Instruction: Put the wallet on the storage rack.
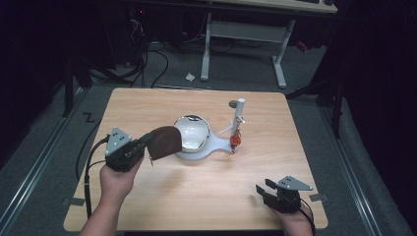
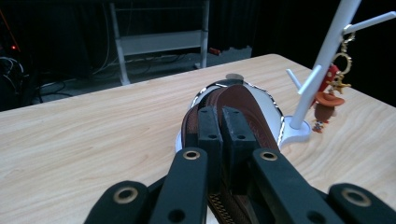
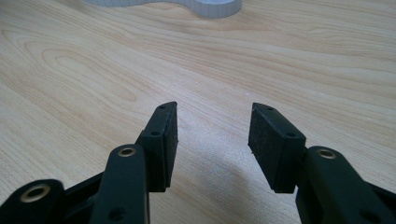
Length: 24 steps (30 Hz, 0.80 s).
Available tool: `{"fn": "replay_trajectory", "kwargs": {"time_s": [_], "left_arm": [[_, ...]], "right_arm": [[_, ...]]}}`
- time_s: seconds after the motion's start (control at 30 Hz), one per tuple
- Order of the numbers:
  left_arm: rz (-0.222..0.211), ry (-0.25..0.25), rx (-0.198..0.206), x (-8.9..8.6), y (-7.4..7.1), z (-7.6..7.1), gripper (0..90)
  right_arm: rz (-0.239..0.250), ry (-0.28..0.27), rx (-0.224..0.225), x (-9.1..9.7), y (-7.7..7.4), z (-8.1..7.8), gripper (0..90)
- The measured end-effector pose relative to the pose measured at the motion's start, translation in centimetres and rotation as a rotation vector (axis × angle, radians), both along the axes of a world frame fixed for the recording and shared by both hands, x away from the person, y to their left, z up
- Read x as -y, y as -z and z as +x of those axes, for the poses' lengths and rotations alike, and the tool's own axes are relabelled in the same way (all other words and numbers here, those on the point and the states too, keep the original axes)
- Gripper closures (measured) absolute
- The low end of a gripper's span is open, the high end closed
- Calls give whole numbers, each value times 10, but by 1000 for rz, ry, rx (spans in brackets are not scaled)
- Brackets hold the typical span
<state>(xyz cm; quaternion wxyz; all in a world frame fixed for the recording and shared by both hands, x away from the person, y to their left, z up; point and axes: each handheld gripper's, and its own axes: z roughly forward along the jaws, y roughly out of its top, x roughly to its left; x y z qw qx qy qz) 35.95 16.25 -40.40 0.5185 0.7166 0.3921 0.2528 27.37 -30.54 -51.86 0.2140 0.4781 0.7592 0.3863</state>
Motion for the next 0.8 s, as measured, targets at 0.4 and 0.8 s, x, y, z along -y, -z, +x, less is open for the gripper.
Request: {"fn": "replay_trajectory", "kwargs": {"time_s": [0.4,0.8], "left_arm": [[82,-15,-93,31,3,51,874],[239,-50,-145,68,-4,74,869]], "right_arm": [[1,-7,0,1,0,0,527],[-1,-19,6,-1,-1,0,529]]}}
